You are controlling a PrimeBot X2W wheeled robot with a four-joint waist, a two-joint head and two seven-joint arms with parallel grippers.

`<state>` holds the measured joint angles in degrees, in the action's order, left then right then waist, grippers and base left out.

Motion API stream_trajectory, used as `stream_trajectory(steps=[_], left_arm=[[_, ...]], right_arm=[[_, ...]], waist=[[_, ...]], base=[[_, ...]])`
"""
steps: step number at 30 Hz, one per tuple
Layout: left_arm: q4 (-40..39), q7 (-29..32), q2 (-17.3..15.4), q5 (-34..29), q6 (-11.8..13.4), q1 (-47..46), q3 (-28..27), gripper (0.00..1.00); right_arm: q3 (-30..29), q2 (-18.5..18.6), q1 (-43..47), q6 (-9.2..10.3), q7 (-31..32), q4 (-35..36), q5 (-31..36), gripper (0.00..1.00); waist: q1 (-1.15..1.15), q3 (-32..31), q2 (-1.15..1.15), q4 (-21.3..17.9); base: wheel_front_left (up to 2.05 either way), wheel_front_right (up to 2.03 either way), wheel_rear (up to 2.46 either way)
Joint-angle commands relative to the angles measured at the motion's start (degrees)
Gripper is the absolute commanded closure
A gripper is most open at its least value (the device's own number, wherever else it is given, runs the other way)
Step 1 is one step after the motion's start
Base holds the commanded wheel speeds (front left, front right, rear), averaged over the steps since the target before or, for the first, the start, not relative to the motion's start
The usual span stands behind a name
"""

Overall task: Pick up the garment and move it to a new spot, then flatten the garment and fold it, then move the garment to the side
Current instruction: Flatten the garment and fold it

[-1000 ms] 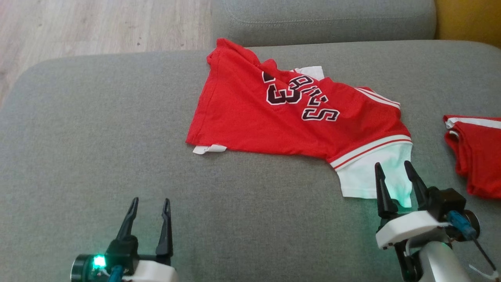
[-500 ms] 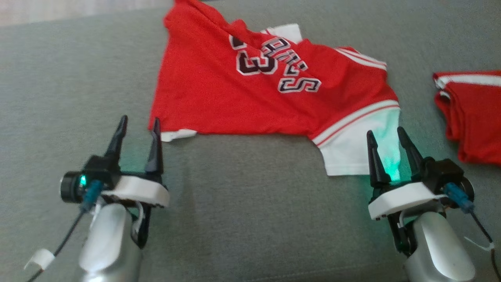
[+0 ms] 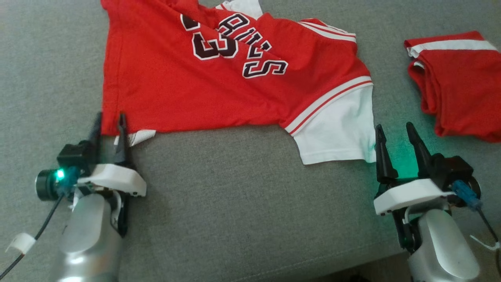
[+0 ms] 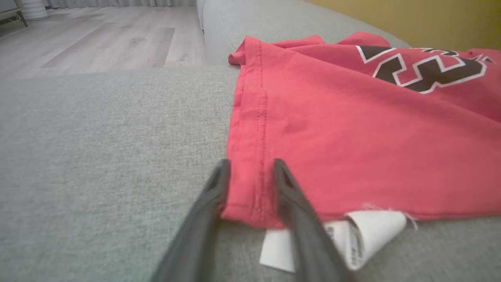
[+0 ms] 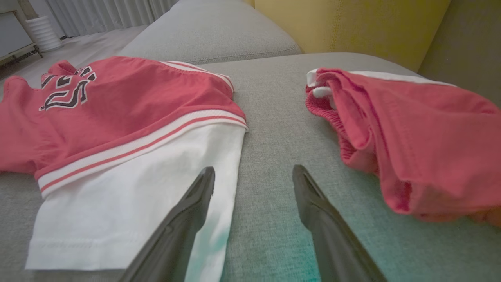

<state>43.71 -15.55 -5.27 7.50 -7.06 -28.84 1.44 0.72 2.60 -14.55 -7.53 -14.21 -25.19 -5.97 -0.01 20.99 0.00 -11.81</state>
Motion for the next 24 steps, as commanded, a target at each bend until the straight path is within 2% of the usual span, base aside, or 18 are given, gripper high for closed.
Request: stream_trajectory(steps=[1,6,10,11,12,13,18,24], left_arm=[[3.4,0.6,0.2,0.5,-0.3,1.3,1.1,1.0],[3.0,0.6,1.0,2.2,-0.4,2.5,4.1,1.0],[1.5,0.6,1.0,3.4,-0.4,3.4,5.6,1.0],[1.2,0.6,0.9,3.7,-0.4,3.5,5.8,1.0],[0.8,0.6,0.9,3.8,-0.4,3.6,5.9,1.0],[0.5,0.6,0.9,3.9,-0.4,3.8,6.1,1.0],[-2.7,0.6,0.8,4.1,-0.4,4.7,5.5,1.0],[-13.0,0.6,0.4,3.3,-0.4,6.3,2.9,1.0]], right_arm=[[1.2,0.3,0.2,0.04,-0.8,0.7,0.0,0.0],[3.0,0.3,0.8,0.04,-0.8,-2.8,-1.5,0.0],[3.5,0.3,0.1,0.04,-0.8,-9.9,-2.9,0.0],[4.1,0.3,-0.3,0.04,-0.8,-12.3,-3.3,0.06],[4.9,0.3,-0.8,0.04,-0.8,-14.0,-3.8,0.61],[5.8,0.3,-1.1,0.04,-0.8,-15.2,-4.4,1.0],[6.4,0.3,-1.4,0.04,-0.8,-14.0,-6.9,1.0],[5.8,0.3,-1.8,0.04,-0.8,-3.3,-11.2,1.0]], waist=[[0.01,-0.8,0.0,0.6],[0.01,-1.9,0.0,2.3],[0.01,-2.2,0.0,3.6],[0.01,-2.3,0.0,3.9],[0.01,-2.4,0.0,4.1],[0.01,-2.6,0.0,4.5],[0.01,-4.1,0.0,5.3],[0.01,-9.6,0.0,7.1]], base=[[0.0,0.0,0.0],[0.0,0.0,0.0],[0.0,0.0,0.0],[0.0,0.0,0.0],[0.0,0.0,0.0],[0.0,0.0,0.0],[0.0,0.0,0.0],[0.0,0.0,0.0]])
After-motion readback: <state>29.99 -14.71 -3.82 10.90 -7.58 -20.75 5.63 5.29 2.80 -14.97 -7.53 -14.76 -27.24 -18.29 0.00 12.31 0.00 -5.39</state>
